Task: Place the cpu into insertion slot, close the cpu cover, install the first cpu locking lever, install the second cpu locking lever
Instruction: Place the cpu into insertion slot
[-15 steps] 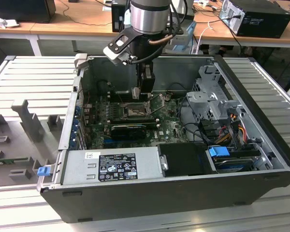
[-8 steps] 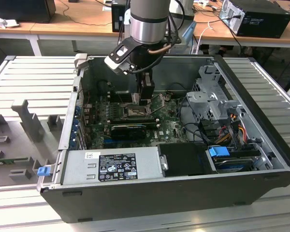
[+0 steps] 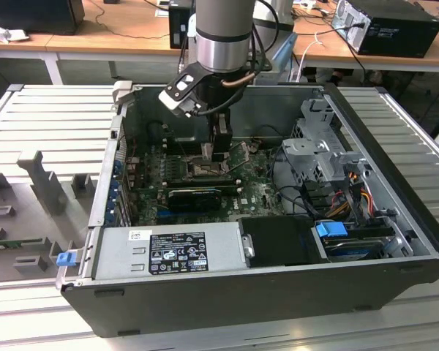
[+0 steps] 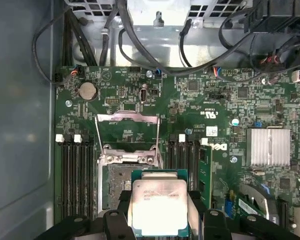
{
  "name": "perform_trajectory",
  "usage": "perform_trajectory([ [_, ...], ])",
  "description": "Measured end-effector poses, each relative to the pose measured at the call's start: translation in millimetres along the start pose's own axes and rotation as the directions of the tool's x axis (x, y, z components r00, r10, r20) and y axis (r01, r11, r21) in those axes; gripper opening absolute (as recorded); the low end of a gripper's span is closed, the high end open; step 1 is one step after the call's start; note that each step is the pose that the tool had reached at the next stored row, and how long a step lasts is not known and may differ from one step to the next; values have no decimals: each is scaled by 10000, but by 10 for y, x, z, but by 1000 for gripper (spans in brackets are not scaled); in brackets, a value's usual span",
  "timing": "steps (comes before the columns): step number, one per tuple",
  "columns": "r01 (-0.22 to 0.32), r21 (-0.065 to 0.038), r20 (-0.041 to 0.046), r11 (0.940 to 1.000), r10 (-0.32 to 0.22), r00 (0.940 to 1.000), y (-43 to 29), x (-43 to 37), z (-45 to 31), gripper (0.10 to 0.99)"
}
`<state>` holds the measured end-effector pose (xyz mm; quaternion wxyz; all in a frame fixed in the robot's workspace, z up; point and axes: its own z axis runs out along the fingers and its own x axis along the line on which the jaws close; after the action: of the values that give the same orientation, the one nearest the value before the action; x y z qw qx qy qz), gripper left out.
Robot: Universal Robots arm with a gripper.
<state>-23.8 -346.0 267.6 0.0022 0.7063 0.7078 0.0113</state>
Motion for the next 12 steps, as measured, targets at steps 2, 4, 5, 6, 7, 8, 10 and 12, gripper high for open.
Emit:
perform_trajectory([
  [2, 0, 0, 1, 10000, 0, 10000, -1, 39, 71, 529],
  [4, 0, 1, 2, 10000, 0, 10000, -2, 57, 121, 529],
  [5, 1, 0, 2, 10000, -1, 10000, -3, 59, 139, 529],
  [6, 0, -5, 2, 10000, 0, 10000, -7, 60, 162, 529],
  [7, 0, -10, 2, 10000, 0, 10000, -9, 61, 180, 529],
  [8, 0, -20, 2, 10000, 0, 10000, -18, 61, 215, 529],
  [10, 1, -26, -2, 10000, -1, 10000, -33, 66, 269, 529],
  [12, 0, -26, -11, 10000, 0, 10000, -47, 71, 294, 529],
])
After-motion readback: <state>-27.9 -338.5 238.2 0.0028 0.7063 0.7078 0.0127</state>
